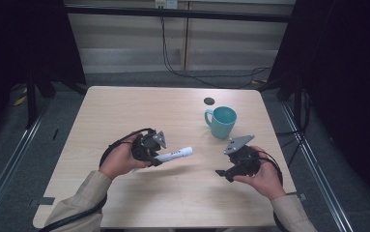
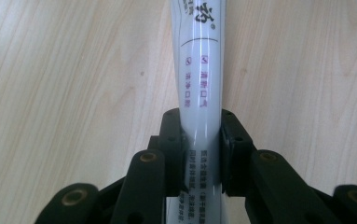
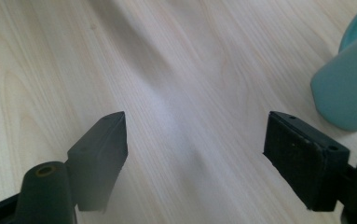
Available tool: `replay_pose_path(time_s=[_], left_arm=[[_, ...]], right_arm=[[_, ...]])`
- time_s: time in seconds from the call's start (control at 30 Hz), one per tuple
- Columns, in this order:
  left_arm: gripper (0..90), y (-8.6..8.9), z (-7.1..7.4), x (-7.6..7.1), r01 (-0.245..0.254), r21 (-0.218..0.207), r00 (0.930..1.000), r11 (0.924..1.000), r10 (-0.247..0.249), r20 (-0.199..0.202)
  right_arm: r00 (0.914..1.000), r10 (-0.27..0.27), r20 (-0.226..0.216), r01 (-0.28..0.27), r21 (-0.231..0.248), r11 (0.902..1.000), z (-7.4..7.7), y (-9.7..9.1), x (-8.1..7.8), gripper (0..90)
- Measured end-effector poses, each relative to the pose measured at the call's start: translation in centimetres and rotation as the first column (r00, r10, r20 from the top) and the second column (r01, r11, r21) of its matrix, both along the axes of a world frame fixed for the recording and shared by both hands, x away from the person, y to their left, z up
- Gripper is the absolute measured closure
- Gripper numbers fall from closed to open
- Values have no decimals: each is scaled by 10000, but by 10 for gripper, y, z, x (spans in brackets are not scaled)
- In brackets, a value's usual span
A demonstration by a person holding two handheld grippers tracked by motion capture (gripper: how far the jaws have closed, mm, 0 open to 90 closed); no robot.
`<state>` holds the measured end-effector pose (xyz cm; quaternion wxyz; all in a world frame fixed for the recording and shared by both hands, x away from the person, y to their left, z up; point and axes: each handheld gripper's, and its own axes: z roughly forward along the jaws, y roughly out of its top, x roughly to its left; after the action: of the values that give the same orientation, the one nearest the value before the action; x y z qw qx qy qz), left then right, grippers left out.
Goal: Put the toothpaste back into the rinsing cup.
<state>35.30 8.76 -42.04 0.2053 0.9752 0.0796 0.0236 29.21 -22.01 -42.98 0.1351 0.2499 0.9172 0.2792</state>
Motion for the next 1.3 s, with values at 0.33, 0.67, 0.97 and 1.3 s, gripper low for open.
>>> replay_pose_path(time_s=[0.33,0.67,0.97,1.3], left_arm=[[745,-20,0,-5,378,-2,9993,9993,-378,-80],[745,-40,5,-10,884,-135,9961,9960,-884,11],[745,-50,6,-15,1158,-335,9933,9927,-1158,10],[744,-58,8,-17,1363,-555,9907,9891,-1363,41]], right_arm=[[9949,1009,60,-1009,-56,9949,17,22,8,235],[9836,1804,35,-1802,-292,9832,21,44,17,273],[9738,2272,67,-2271,-76,9738,21,49,20,316],[9637,2658,-234,-2665,-330,9633,16,54,21,403]])
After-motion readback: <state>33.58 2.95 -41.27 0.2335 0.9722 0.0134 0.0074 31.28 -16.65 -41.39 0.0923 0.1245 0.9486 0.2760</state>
